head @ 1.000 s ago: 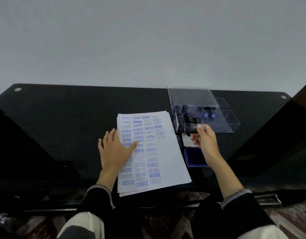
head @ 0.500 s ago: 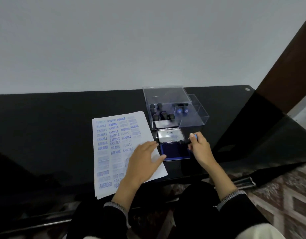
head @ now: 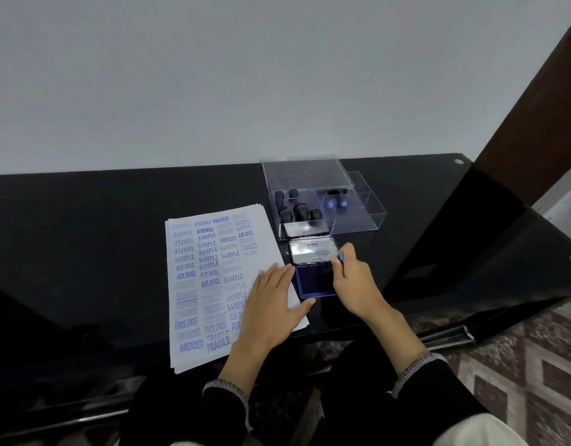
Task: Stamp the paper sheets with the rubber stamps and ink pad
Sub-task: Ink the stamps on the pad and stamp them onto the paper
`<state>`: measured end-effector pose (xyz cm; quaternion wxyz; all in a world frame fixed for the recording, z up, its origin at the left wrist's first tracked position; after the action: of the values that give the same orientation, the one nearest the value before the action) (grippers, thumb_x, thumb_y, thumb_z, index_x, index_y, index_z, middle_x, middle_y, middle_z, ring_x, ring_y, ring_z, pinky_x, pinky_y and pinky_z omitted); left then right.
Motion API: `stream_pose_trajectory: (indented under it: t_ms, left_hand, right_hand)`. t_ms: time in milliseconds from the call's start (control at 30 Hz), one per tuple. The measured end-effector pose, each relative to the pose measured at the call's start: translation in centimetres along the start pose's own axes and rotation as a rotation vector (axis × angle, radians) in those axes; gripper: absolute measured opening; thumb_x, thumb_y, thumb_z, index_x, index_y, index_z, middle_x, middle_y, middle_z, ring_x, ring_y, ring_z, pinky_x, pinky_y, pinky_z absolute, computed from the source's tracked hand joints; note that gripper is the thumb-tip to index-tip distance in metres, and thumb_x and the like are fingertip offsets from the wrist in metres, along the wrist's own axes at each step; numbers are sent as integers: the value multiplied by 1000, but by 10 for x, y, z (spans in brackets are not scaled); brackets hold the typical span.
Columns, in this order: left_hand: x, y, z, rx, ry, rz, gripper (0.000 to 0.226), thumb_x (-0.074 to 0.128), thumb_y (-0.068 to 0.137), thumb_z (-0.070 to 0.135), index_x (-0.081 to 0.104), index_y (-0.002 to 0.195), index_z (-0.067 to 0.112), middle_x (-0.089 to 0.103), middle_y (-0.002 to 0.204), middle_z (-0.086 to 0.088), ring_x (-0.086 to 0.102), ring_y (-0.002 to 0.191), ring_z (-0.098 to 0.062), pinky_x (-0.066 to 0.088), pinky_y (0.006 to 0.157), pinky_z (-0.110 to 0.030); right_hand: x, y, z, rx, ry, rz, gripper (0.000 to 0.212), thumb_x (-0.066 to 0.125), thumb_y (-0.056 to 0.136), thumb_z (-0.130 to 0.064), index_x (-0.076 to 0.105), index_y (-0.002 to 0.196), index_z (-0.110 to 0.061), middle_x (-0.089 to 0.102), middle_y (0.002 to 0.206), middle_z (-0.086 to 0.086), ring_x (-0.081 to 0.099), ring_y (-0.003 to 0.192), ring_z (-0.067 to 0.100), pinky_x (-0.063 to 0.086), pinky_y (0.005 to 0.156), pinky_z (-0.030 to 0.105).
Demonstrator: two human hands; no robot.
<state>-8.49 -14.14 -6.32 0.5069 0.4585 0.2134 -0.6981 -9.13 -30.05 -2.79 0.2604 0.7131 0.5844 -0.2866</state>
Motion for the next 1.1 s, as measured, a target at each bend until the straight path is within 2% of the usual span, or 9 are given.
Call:
stream_pose_trajectory:
  t_ms: [200, 367, 500, 567, 733, 833, 933, 1000, 1100]
  left_hand:
    - [1, 0, 0, 12, -12, -3, 74, 42, 93, 63, 25, 153, 23, 25, 159, 10, 8, 148, -7, -7, 118, -22]
    - [1, -1, 1, 12, -14, -8, 74, 41, 93, 62, 23, 154, 24, 23, 159, 10, 7, 148, -7, -8, 118, -22]
    - [0, 0, 2, 5, -30, -26, 72, 43, 94, 60, 24, 153, 24, 24, 159, 10, 7, 148, -7, -7, 118, -22]
    - [-4, 1, 1, -21, -97, -33, 67, 46, 95, 57, 30, 152, 25, 28, 157, 11, 11, 147, -7, -1, 118, -23]
    - [-39, 2, -26, -178, -363, 41, 33, 53, 97, 41, 59, 128, 32, 54, 135, 13, 43, 132, -13, 36, 110, -37]
    - [-75, 0, -58, -259, -381, 200, 24, 52, 100, 29, 63, 121, 29, 59, 127, 12, 51, 117, -6, 40, 101, -29]
    - [-102, -7, -96, -340, -326, 303, 25, 48, 101, 21, 63, 121, 26, 58, 130, 9, 50, 116, -6, 43, 99, -31]
    - [-113, -14, -120, -369, -237, 330, 29, 46, 101, 15, 62, 124, 23, 56, 135, 5, 47, 125, -12, 40, 102, -34]
    - [-118, -20, -147, -376, -52, 276, 38, 44, 100, 14, 55, 136, 18, 45, 148, 0, 25, 145, -21, 17, 116, -38]
  right_hand:
    - [8, -2, -12, -44, -225, 37, 16, 37, 102, -26, 29, 89, -18, 52, 70, -2, 52, 55, 16, 40, 46, 31]
    - [14, 0, -17, -79, -417, 36, 12, 37, 101, -27, 34, 102, -16, 58, 83, 2, 52, 64, 19, 37, 51, 28]
    - [15, 2, -16, -83, -407, 37, 11, 37, 101, -26, 34, 101, -15, 59, 82, 4, 53, 63, 20, 40, 51, 30]
    - [13, 3, -14, -67, -322, 47, 12, 39, 101, -23, 31, 95, -17, 56, 73, 2, 53, 56, 20, 41, 48, 33]
    - [11, 2, -11, -59, -286, 65, 15, 41, 100, -22, 29, 92, -18, 54, 69, 1, 52, 54, 22, 38, 45, 32]
    - [13, 2, -14, -71, -376, 70, 10, 41, 100, -21, 33, 98, -16, 53, 73, -1, 48, 54, 18, 34, 47, 30]
    - [12, 3, -12, -53, -334, 66, 11, 41, 100, -21, 32, 96, -17, 54, 72, 1, 49, 53, 18, 33, 44, 29]
    - [11, 4, -10, -36, -289, 62, 14, 41, 100, -21, 30, 93, -18, 55, 71, 4, 48, 51, 17, 32, 42, 29]
    - [11, 3, -12, -51, -341, 65, 12, 41, 100, -21, 31, 97, -17, 55, 72, 3, 46, 50, 16, 28, 42, 28]
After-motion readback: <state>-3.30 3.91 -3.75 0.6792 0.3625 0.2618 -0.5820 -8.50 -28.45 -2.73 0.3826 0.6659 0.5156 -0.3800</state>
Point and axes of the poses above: each hand's wrist, its own y-axis towards the middle knuckle, its own x-axis out of the palm, z = x × y, the point moved 9 cm from there along y, towards the middle knuckle
